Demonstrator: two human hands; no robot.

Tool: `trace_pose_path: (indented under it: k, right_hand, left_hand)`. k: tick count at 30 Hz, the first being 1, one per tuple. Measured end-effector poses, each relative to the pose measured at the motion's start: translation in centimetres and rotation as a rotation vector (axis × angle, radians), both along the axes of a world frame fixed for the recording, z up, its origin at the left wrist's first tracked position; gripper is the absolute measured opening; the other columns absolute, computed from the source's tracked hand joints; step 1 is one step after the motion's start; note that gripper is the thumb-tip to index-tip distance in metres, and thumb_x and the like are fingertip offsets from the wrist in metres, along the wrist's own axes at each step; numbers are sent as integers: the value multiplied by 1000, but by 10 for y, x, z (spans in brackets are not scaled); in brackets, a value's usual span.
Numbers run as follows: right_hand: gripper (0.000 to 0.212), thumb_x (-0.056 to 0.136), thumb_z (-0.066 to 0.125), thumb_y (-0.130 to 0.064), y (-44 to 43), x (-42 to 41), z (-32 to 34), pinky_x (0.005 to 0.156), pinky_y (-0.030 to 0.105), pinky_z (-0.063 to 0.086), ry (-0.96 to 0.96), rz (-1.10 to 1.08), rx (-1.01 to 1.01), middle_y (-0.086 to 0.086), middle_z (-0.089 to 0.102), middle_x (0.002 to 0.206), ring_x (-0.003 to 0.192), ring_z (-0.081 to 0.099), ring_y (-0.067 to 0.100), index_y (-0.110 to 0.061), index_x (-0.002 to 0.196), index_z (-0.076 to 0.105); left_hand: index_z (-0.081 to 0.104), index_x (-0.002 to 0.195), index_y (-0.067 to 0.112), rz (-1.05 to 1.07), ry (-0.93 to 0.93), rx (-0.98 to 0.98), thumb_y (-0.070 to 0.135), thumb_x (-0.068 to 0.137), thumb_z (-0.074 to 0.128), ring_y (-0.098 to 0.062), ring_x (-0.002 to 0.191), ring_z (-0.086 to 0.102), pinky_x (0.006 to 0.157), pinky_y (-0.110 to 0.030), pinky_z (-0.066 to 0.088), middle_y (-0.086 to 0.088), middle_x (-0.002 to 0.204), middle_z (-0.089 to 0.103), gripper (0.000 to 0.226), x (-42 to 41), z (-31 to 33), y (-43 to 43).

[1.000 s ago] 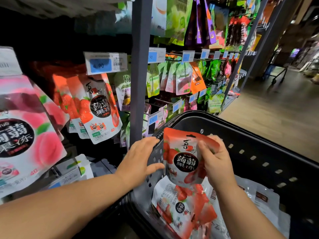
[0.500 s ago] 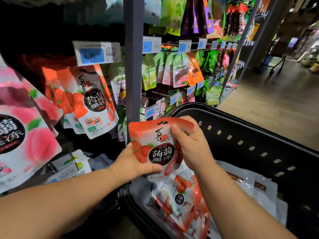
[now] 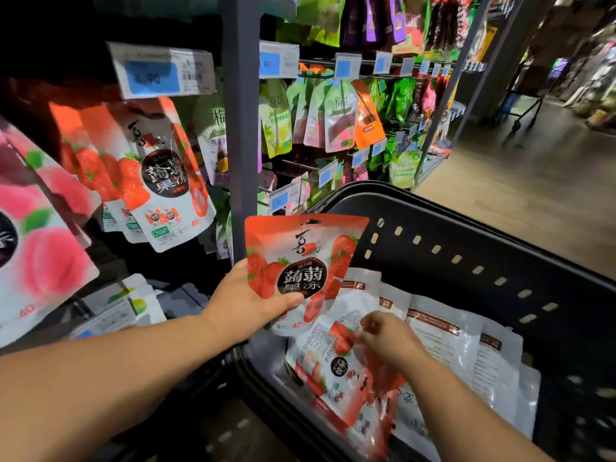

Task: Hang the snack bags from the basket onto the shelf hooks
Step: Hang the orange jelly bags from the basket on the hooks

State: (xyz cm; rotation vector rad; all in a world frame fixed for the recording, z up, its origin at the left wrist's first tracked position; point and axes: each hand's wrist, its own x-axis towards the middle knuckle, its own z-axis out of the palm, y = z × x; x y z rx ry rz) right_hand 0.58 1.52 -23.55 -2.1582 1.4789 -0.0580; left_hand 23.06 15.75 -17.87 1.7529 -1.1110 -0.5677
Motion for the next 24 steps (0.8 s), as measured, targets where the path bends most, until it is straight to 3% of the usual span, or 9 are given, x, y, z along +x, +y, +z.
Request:
trace_pose_path:
  k: [2, 4, 8, 12, 14, 18, 20, 22, 24]
  right_hand:
    - [29, 92, 65, -33, 7, -2, -10, 88, 28, 47, 120, 9, -34, 2, 60, 121, 106, 60, 21, -20, 118, 64]
    - [30, 94, 62, -31, 14, -1, -16, 92, 32, 48, 177, 5, -100, 4, 58, 124, 109, 59, 24, -19, 121, 62]
    - [28, 93, 62, -27, 19, 3, -21, 82, 31, 48, 174, 0, -71, 4, 61, 117, 103, 61, 23, -21, 120, 55]
    - [36, 89, 64, -19, 19, 4, -19, 64, 28, 49, 33, 72, 85, -3, 61, 91, 76, 59, 14, -34, 116, 44]
    - [32, 92, 65, -16, 18, 4, -20, 53, 22, 44, -57, 159, 164, -7, 58, 77, 59, 53, 9, -34, 110, 46]
    - [23, 96, 57, -5, 17, 4, -16, 55, 25, 50, -252, 215, 389, 4, 69, 88, 53, 56, 13, -24, 96, 69]
    - [22, 97, 56, -6, 18, 3, -13, 57, 25, 51, -298, 186, 502, 11, 61, 78, 50, 50, 9, -18, 97, 74]
    - [19, 94, 60, -9, 17, 1, -7, 64, 33, 52, -362, 158, 570, 18, 58, 82, 59, 50, 21, -19, 98, 77]
    - [20, 92, 63, -6, 14, -1, -3, 62, 32, 50, -443, 143, 592, 16, 64, 79, 60, 51, 24, -19, 94, 78]
  left_hand:
    - [66, 89, 26, 26, -11, -33, 42, 59, 91, -1, 78, 67, 75, -21, 46, 6, 75, 72, 42, -3, 1, 1]
    - [65, 89, 35, 42, -35, -64, 53, 53, 86, 2, 84, 66, 78, -20, 48, 11, 84, 72, 46, -5, 3, 2]
    - [65, 96, 38, 47, -33, -80, 63, 45, 77, 7, 89, 65, 81, -13, 46, 13, 95, 72, 58, -3, 3, 3]
    - [64, 95, 40, 24, -75, -71, 44, 58, 91, 10, 88, 63, 80, -14, 46, 14, 95, 71, 46, -3, 5, 2]
    - [64, 94, 40, 36, -65, -69, 56, 51, 85, 5, 90, 65, 85, -21, 50, 12, 96, 71, 50, -1, 5, 3]
    - [67, 97, 27, 49, -5, -54, 67, 42, 75, -4, 86, 69, 89, -34, 55, 7, 87, 74, 68, 0, 2, 5]
    - [67, 99, 27, 42, -8, -48, 67, 42, 74, -2, 87, 68, 91, -33, 54, 9, 90, 74, 70, 0, 2, 6]
    - [67, 102, 28, 39, -17, -41, 69, 42, 73, 1, 89, 67, 92, -32, 53, 12, 94, 73, 73, 1, 2, 7]
    - [66, 104, 31, 45, -12, -41, 70, 41, 74, 0, 93, 67, 94, -34, 53, 12, 98, 72, 74, 1, 3, 7]
